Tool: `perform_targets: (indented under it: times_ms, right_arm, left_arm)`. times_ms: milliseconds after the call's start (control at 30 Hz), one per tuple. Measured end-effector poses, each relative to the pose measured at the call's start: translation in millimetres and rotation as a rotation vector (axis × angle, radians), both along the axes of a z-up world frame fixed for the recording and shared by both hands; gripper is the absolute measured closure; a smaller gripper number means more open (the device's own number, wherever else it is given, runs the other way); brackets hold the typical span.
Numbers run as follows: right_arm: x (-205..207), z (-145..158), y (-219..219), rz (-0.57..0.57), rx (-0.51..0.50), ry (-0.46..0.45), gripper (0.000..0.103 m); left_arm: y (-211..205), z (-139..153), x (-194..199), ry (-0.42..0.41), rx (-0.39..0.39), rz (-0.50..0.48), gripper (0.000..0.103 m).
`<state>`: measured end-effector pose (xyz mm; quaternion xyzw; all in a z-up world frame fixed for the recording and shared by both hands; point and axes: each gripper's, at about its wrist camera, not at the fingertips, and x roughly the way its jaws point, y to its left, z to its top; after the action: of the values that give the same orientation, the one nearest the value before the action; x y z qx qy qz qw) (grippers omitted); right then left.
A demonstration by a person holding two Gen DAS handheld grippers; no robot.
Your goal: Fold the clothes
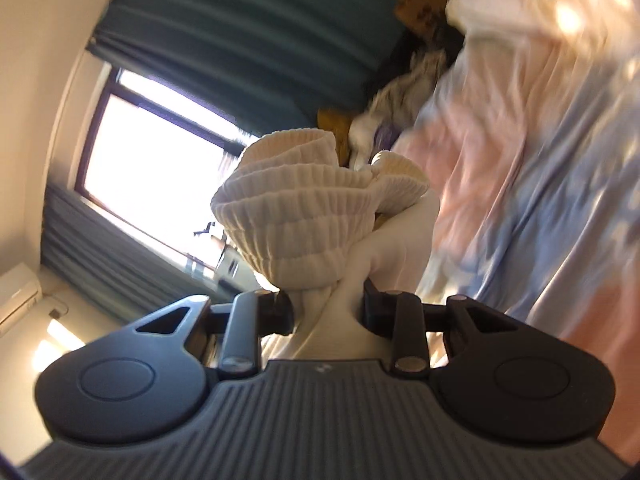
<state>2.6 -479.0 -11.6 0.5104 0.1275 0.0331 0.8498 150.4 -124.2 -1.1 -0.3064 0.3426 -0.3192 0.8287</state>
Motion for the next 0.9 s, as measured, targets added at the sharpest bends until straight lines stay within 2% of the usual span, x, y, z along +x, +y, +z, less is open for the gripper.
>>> perform_targets:
  times_ms: [167,333,433,533,667,733,900]
  right_arm:
    - [-33.5,-2.3,-87.4,-0.11,0.003,-0.036,0.069]
    - [-75.4,-17.3,-168.1,-0.262,-0.035,-0.054,0.07]
    - [-95.3,-42.8,-200.2,-0.348,-0.033,-0.048,0.07]
    - [-111.1,-75.5,-224.5,-0.41,-0.012,-0.025,0.07]
    - [-120.7,-117.2,-234.2,-0.425,0.006,0.046,0.07]
    - [-121.6,-132.4,-235.6,-0.423,0.018,0.068,0.07]
    - [-123.5,-167.6,-239.8,-0.417,0.047,0.12,0.069]
  left_arm:
    - [-111.7,-14.0,14.4,0.013,-0.033,-0.134,0.06]
    - [-229.7,-39.4,24.4,0.01,-0.04,-0.279,0.06]
    - [-290.2,-64.8,28.9,0.024,-0.032,-0.349,0.06]
    - [-332.8,-94.5,33.4,0.053,0.009,-0.397,0.059]
    - [-356.8,-148.9,49.6,0.134,0.09,-0.421,0.059]
    - [-358.3,-168.4,54.1,0.126,0.103,-0.43,0.058]
    - [-357.8,-181.8,63.1,0.084,0.104,-0.459,0.054]
